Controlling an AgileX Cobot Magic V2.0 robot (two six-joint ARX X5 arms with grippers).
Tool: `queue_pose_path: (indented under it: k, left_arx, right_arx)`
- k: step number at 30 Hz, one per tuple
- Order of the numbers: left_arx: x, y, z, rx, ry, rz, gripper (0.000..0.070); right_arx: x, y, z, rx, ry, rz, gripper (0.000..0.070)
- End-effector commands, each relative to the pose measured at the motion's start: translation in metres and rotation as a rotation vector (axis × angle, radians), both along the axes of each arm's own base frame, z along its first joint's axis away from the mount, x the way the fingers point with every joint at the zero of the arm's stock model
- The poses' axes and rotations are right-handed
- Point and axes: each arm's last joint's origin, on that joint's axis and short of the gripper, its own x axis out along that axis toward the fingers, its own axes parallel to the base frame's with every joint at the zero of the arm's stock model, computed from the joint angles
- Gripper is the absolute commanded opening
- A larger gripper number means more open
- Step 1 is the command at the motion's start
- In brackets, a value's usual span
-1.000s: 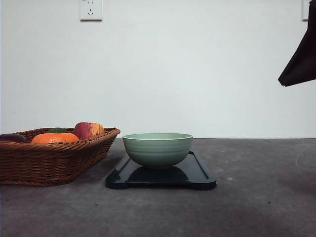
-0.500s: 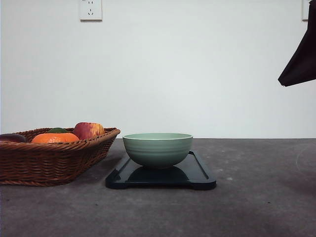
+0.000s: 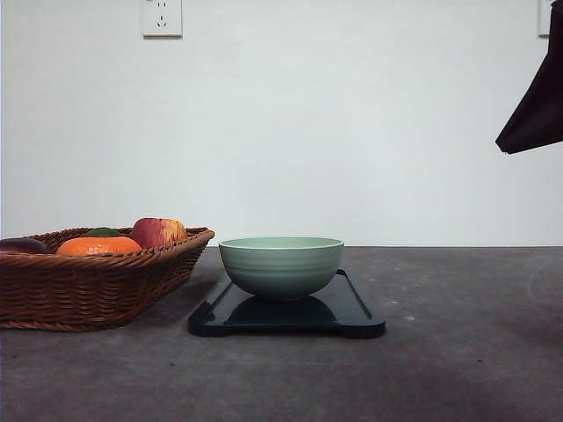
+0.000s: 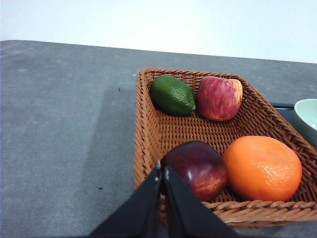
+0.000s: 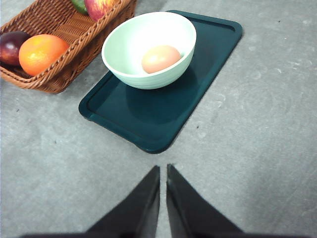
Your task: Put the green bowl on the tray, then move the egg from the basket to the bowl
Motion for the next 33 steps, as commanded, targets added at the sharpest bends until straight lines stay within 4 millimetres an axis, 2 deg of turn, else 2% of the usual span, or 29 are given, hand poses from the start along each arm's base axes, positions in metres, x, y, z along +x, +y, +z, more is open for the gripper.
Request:
queue_pose_path:
  k: [1,14,17,20,26,33]
  left_arx:
    - [0.001,0.000,-0.007,0.014,0.024,0.002,0.0000]
    - [0.001,0.000,-0.007,0.014,0.024,0.002,0.0000]
    - [0.001,0.000,-0.007,0.014,0.024,0.002,0.0000]
    - [0.001,0.000,-0.007,0.015,0.024,0.002,0.0000]
    - [0.001,0.000,-0.007,0.015,0.025,0.002,0.0000]
    - [0.001,0.000,-0.007,0.015,0.025,0.002,0.0000]
  right_arx:
    - [0.001,0.001,0.003,0.015,-0.007,0.001,0.0016]
    - [0.001,0.001,0.003,0.010,-0.011,0.003,0.0016]
    - [-0.001,-0.002,0.005,-0.087,-0.108,0.018,0.0016]
    - [-0.006,-0.011,0.004,-0.134,-0.197,-0.048,0.0016]
    - [-0.019,-0.039,-0.021,-0.104,-0.355,-0.238,0.0016]
    - [-0.025,-0.058,-0.055,-0.083,-0.494,-0.411,0.0016]
